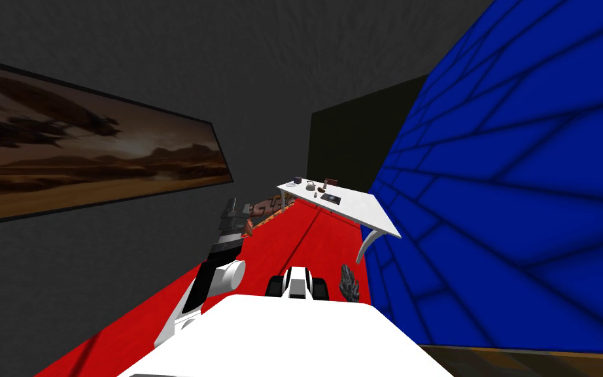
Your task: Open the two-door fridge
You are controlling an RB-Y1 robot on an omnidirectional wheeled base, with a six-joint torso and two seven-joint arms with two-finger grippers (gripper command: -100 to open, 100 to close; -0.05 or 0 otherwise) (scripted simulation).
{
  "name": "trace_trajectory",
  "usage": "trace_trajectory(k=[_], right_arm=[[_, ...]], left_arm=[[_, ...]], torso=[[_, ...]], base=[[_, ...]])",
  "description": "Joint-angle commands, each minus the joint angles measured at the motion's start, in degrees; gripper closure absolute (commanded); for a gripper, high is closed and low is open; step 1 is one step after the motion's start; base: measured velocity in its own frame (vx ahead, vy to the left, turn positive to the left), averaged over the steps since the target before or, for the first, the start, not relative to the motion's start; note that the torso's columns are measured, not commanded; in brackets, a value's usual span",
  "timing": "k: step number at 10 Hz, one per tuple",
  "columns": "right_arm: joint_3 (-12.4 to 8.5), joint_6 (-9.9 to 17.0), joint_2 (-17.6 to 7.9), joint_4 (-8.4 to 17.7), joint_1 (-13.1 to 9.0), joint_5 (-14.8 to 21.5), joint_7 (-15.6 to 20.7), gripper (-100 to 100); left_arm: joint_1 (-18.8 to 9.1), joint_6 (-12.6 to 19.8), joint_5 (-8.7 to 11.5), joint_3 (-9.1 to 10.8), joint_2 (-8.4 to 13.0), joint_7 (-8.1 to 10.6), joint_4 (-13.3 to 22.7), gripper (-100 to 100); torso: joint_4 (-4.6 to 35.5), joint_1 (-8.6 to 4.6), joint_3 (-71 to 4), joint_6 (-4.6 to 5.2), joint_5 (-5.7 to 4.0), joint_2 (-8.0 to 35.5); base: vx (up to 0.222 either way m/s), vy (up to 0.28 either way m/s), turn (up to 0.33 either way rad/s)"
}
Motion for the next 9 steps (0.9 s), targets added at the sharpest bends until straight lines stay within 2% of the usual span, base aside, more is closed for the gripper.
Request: trace_trajectory(k=[1,4,7,9], right_arm=[[-3.1,2.0,-2.7,-1.6,0.8,-1.8,2.8,-100],[-4.1,2.6,-3.5,-2.1,1.2,-2.4,3.8,-100],[-6.0,3.8,-5.0,-3.2,2.0,-3.8,5.7,-100],[-6.0,3.8,-5.0,-3.2,2.0,-3.8,5.7,-100]], left_arm=[[0.0,0.0,0.0,0.00,0.0,0.00,0.0,0],[0.0,0.0,0.0,0.00,0.0,0.00,0.0,0],[0.0,0.0,0.0,0.00,0.0,0.00,0.0,0],[0.0,0.0,0.0,0.00,0.0,0.00,0.0,0]], torso=[[0.0,0.18,-0.1,0.06,0.21,0.0],[0.0,0.44,-0.2,0.16,0.69,0.0],[0.0,0.72,-0.4,0.19,1.04,0.0],[-0.1,0.91,-0.4,0.16,1.22,0.0]], base=[[-0.033,0.024,-0.036],[-0.020,0.013,-0.017],[-0.011,0.016,-0.028],[-0.016,-0.001,0.002]])
